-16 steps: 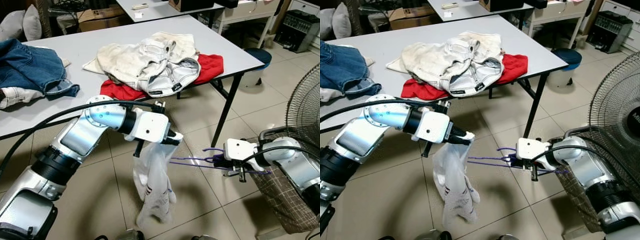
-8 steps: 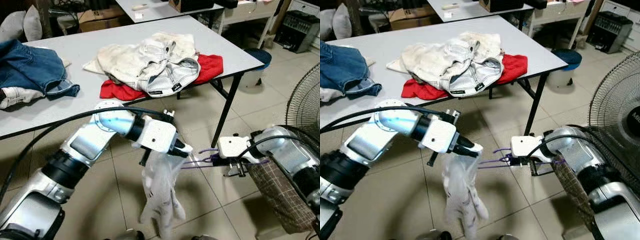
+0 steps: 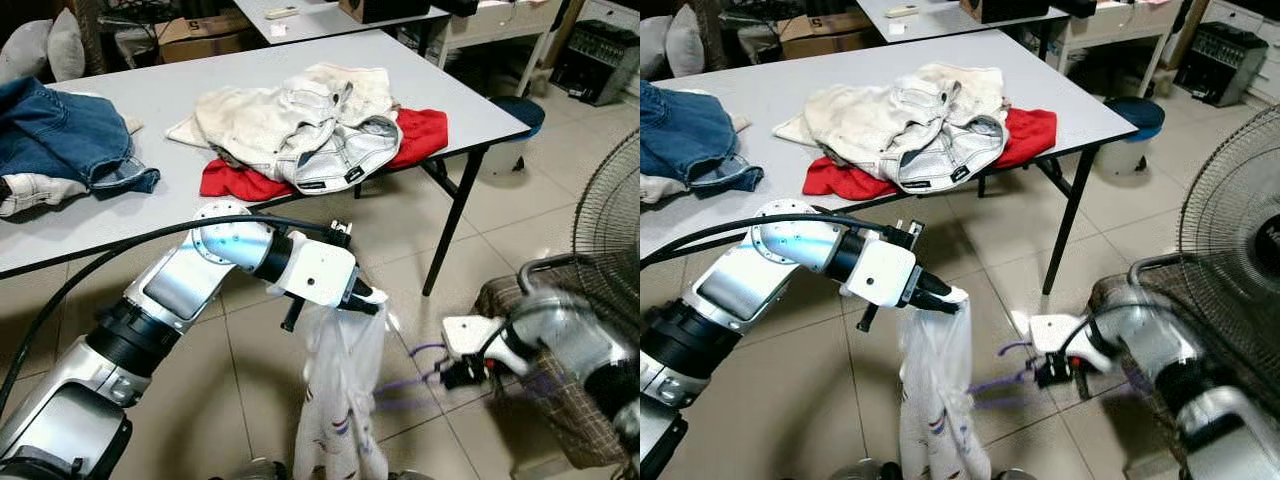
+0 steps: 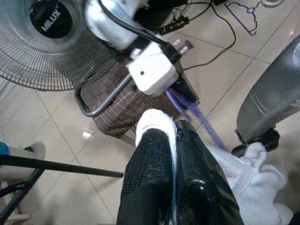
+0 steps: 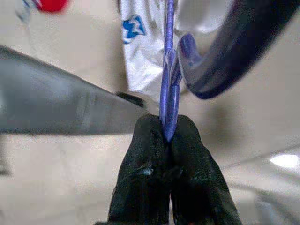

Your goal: Hang hanger

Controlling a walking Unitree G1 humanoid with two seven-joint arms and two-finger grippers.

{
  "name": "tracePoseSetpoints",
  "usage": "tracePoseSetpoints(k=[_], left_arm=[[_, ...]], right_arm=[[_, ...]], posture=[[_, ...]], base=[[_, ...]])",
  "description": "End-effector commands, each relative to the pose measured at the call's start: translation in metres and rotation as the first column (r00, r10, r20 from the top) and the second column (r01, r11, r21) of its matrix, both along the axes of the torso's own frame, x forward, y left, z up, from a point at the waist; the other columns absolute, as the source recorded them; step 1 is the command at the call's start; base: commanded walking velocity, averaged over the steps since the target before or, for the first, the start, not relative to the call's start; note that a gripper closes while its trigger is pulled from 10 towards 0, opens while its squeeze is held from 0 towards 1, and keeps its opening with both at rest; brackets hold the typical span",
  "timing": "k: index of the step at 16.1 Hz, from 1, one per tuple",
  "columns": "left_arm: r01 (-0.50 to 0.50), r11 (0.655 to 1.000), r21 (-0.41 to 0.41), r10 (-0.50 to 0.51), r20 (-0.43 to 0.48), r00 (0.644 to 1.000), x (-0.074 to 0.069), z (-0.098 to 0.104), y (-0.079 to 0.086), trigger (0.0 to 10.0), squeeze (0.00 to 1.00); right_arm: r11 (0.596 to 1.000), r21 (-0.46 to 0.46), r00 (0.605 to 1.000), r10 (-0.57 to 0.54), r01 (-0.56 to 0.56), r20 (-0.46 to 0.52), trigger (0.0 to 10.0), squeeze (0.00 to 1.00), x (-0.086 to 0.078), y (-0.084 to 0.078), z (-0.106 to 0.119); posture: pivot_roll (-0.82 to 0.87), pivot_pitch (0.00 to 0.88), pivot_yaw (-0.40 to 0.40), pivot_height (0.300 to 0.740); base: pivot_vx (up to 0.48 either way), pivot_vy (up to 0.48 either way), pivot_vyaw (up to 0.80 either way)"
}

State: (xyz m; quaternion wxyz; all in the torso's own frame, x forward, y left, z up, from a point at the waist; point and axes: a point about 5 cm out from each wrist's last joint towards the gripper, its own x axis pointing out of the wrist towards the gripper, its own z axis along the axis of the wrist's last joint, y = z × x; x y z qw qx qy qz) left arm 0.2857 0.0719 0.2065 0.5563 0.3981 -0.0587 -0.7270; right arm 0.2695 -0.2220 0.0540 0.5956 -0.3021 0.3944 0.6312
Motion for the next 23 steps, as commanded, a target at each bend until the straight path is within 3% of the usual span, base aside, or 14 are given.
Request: tracePoseSetpoints(k=[1, 2, 3, 5, 6, 9, 10, 12, 13, 15, 18, 20, 21, 23], left_arm=[[0.001, 1.0, -0.015, 0.0, 0.049, 0.999, 0.001, 0.009, -0.001, 0.0, 0.0], [-0.006, 1.0, -0.014, 0.007, 0.051, 0.999, 0.001, 0.008, 0.0, 0.0, 0.0], [-0.036, 0.999, -0.023, 0.037, 0.049, 0.998, 0.001, 0.007, 0.004, 0.0, 0.0], [-0.068, 0.997, -0.036, 0.069, 0.044, 0.997, 0.002, 0.007, 0.009, 0.0, 0.0], [-0.103, 0.994, -0.046, 0.105, 0.039, 0.994, 0.003, 0.007, 0.014, 0.0, 0.0], [-0.155, 0.986, -0.059, 0.157, 0.032, 0.987, 0.005, 0.006, 0.022, 0.0, 0.0], [-0.184, 0.981, -0.065, 0.186, 0.03, 0.982, 0.006, 0.004, 0.026, 0.0, 0.0], [-0.212, 0.975, -0.069, 0.214, 0.029, 0.976, 0.007, 0.002, 0.029, 0.0, 0.0], [-0.258, 0.963, -0.078, 0.261, 0.025, 0.965, 0.009, -0.001, 0.033, 0.0, 0.0], [-0.309, 0.947, -0.09, 0.311, 0.021, 0.95, 0.011, -0.005, 0.037, 0.0, 0.0], [-0.529, 0.842, -0.107, 0.533, 0.01, 0.846, 0.021, -0.048, 0.042, 0.0, 0.0], [-0.549, 0.831, -0.089, 0.551, -0.004, 0.835, 0.018, -0.062, 0.04, 0.0, 0.0], [-0.525, 0.849, -0.058, 0.524, -0.029, 0.851, 0.008, -0.078, 0.034, 0.0, 0.0], [-0.451, 0.891, -0.046, 0.45, -0.041, 0.892, -0.01, -0.09, 0.021, 0.0, 0.0]], right_arm=[[0.998, 0.032, 0.998, -0.053, 0.054, -0.035, 10.0, 0.0, -0.002, -0.002, -0.002], [0.993, 0.047, 0.993, -0.107, 0.11, -0.057, 10.0, 0.0, -0.005, -0.004, -0.006], [0.942, 0.099, 0.946, -0.311, 0.32, -0.095, 10.0, 0.0, -0.009, -0.012, -0.016], [0.853, 0.128, 0.861, -0.49, 0.505, -0.134, 10.0, 0.0, -0.015, -0.02, -0.028], [0.737, 0.124, 0.745, -0.643, 0.665, -0.175, 10.0, 0.0, -0.024, -0.029, -0.041], [0.47, 0.153, 0.494, -0.836, 0.869, -0.238, 10.0, 0.0, -0.03, -0.038, -0.054], [0.269, 0.217, 0.326, -0.898, 0.938, -0.295, 10.0, 0.0, -0.024, -0.041, -0.052], [0.115, 0.269, 0.207, -0.915, 0.956, -0.345, 10.0, 0.0, -0.017, -0.042, -0.047], [-0.041, 0.325, 0.1, -0.909, 0.945, -0.404, 10.0, 0.0, -0.006, -0.043, -0.039], [-0.144, 0.374, 0.044, -0.891, 0.916, -0.452, 10.0, 0.0, 0.003, -0.041, -0.03], [-0.487, 0.495, -0.016, -0.725, 0.72, -0.689, 10.0, 0.0, 0.043, -0.018, 0.03], [-0.567, 0.478, -0.034, -0.667, 0.67, -0.744, 10.0, 0.0, 0.05, -0.012, 0.044], [-0.657, 0.433, -0.102, -0.613, 0.618, -0.784, 10.0, 0.0, 0.059, -0.005, 0.053], [-0.786, 0.316, -0.214, -0.486, 0.532, -0.847, 10.0, 0.0, 0.066, 0.002, 0.066]], posture=[[-0.05, 0.061, 0.049, 0.74], [-0.06, 0.061, 0.049, 0.74], [-0.06, 0.06, 0.048, 0.74], [-0.06, 0.06, 0.049, 0.74], [-0.07, 0.06, 0.052, 0.74], [-0.07, 0.062, 0.059, 0.74], [-0.07, 0.062, 0.061, 0.74], [-0.07, 0.061, 0.065, 0.74], [-0.07, 0.06, 0.067, 0.74], [-0.07, 0.059, 0.069, 0.74], [-0.07, 0.063, 0.074, 0.74], [-0.08, 0.064, 0.076, 0.74], [-0.08, 0.066, 0.077, 0.74], [-0.08, 0.067, 0.077, 0.74]], base=[[0.0, 0.0, 0.0], [0.0, 0.0, 0.0], [0.0, 0.0, 0.0], [0.0, 0.0, 0.0], [0.0, 0.0, 0.0], [0.0, 0.0, 0.0], [0.0, 0.0, 0.0], [0.0, 0.0, 0.0], [0.0, 0.0, 0.0], [0.0, 0.0, 0.0], [0.0, 0.0, 0.0], [0.0, 0.0, 0.0], [0.0, 0.0, 0.0], [0.0, 0.0, 0.0]])
